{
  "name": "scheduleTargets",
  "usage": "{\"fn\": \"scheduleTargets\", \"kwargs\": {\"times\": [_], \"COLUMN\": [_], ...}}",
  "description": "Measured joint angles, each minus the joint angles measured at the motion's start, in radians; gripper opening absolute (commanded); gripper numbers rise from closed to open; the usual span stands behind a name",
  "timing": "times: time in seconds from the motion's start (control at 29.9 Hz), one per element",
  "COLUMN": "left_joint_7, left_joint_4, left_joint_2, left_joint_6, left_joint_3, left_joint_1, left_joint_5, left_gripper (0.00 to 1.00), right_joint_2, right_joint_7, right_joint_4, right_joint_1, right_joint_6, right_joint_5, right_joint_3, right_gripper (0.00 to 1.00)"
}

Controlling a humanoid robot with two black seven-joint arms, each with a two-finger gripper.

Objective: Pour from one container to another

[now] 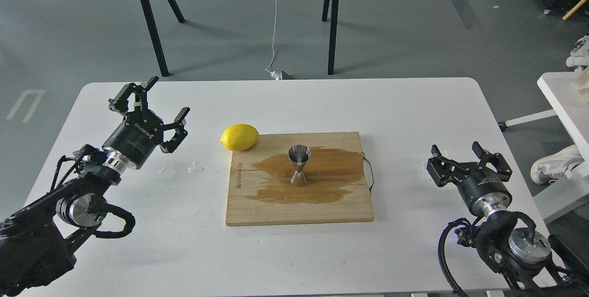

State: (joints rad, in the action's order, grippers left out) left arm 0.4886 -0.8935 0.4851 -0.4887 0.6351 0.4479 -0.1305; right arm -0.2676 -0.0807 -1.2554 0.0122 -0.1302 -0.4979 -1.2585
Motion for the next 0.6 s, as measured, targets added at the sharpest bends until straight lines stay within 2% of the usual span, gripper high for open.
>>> {"fn": "scheduleTargets", "kwargs": {"times": [0.17, 0.3, 0.5, 0.6], "left_joint_7": [0.0, 0.0, 0.0, 0.0], "left_joint_4": [0.0, 0.0, 0.0, 0.001], "left_joint_2": [0.004, 0.006, 0.009, 0.01], "left_joint_6": [0.0, 0.0, 0.0, 0.0], "left_joint_3": [0.0, 0.0, 0.0, 0.0], "left_joint_1": [0.0, 0.0, 0.001, 0.004], "left_joint_5": [0.0, 0.0, 0.0, -0.009], "left_gripper": [0.95, 0.95, 0.95, 0.95], "right_joint_2": [-0.059, -0.083, -0.124, -0.141], "right_joint_7": [0.005, 0.014, 0.045, 0.048], "right_joint_4": [-0.027, 0.004, 0.175, 0.289], "right_joint_1": [0.007, 0.075, 0.228, 0.289], "right_joint_6": [-0.041, -0.14, -0.327, -0.354], "right_joint_5": [0.121, 0.332, 0.52, 0.529], "right_joint_3": [0.026, 0.03, 0.035, 0.05], "right_gripper": [0.97, 0.97, 0.97, 0.97]}}
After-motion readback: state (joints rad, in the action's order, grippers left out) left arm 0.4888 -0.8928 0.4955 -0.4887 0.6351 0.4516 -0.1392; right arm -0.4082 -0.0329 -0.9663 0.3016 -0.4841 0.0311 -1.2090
